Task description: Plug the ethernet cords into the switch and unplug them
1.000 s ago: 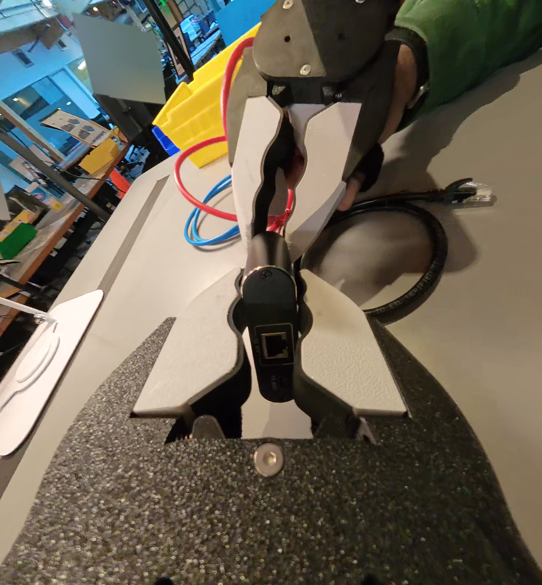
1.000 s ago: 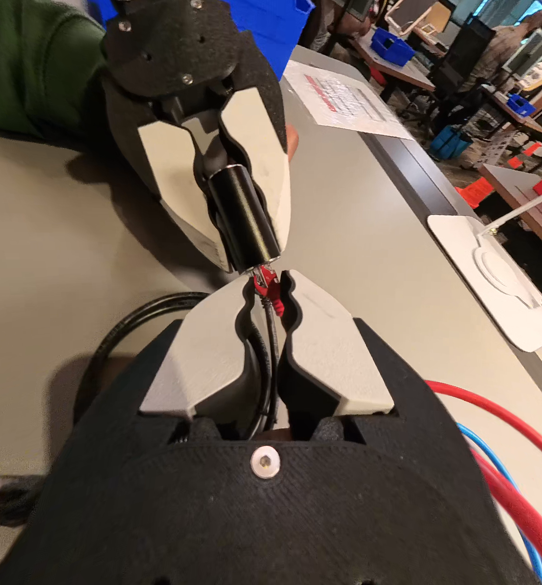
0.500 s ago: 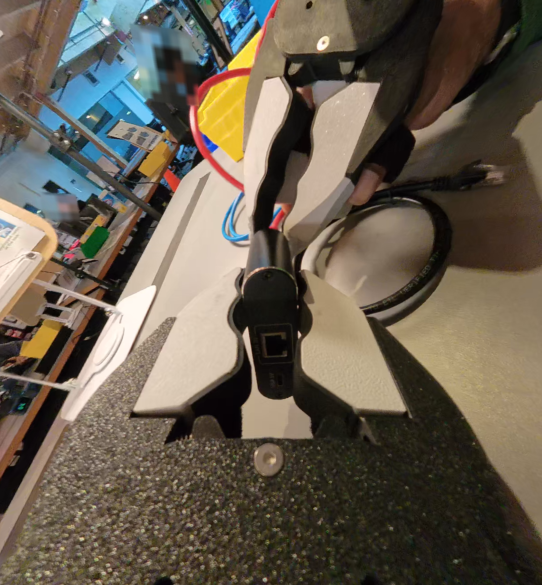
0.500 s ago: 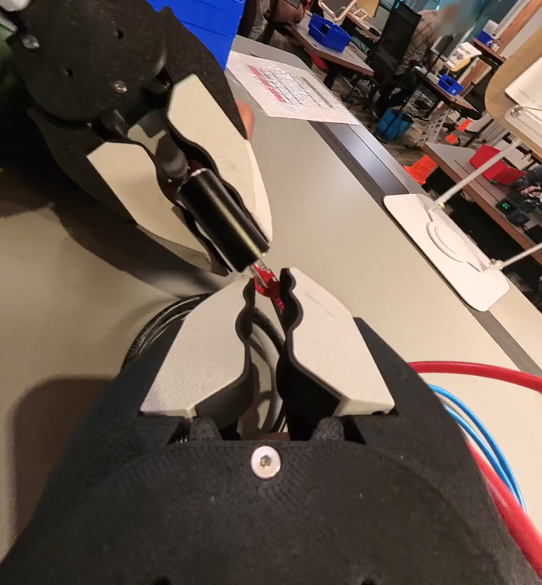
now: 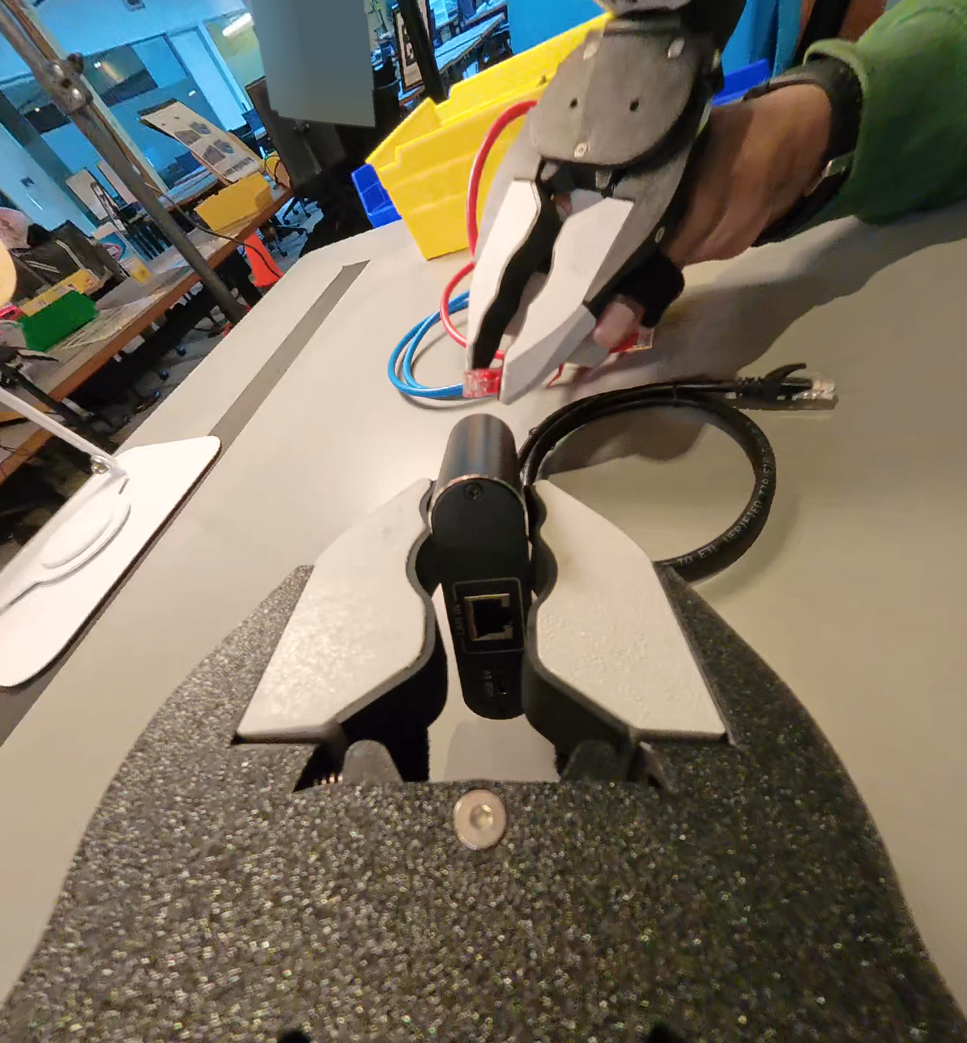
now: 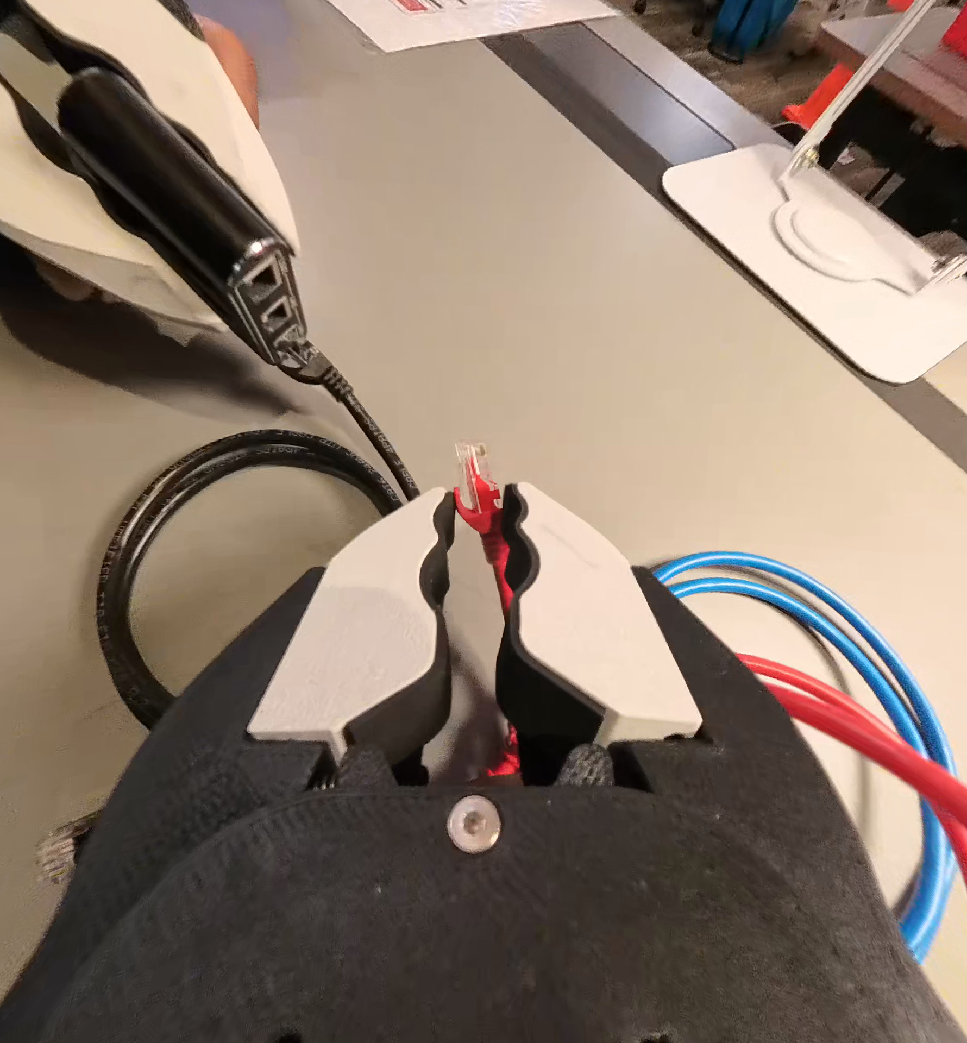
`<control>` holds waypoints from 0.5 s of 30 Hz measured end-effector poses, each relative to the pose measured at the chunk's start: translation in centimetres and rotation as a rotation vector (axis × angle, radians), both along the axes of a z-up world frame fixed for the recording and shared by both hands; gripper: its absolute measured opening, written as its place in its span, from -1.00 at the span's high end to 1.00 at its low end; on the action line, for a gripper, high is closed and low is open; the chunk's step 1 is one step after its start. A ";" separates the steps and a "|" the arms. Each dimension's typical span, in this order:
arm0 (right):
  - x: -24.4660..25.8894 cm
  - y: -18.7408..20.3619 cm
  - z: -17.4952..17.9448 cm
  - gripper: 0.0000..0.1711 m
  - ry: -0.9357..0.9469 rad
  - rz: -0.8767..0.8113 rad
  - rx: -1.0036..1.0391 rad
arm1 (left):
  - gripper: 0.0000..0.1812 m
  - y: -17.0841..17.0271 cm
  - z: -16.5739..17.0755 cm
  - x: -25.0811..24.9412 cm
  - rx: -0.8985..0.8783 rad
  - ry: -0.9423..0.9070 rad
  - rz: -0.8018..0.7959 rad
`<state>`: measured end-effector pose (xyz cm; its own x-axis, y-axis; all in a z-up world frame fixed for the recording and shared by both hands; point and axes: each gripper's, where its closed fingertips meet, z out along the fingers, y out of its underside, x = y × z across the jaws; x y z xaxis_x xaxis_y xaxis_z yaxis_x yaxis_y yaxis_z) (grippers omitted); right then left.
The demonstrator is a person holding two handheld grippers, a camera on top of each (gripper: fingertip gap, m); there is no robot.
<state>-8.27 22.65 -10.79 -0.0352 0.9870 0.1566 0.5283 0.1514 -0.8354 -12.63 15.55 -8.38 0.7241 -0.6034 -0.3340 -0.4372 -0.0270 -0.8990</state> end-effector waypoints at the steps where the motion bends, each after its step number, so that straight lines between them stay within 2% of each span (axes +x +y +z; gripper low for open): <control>1: 0.0 0.1 -0.1 0.79 0.000 -0.005 -0.006 | 0.69 0.0 0.1 -0.1 -0.001 -0.010 -0.001; 8: -0.3 -0.7 1.7 0.70 0.080 0.013 0.041 | 0.69 -0.1 0.3 0.0 -0.003 -0.030 -0.010; 15: -0.9 -4.8 1.8 0.68 0.115 0.183 0.067 | 0.69 -0.6 1.6 1.0 0.004 -0.144 -0.070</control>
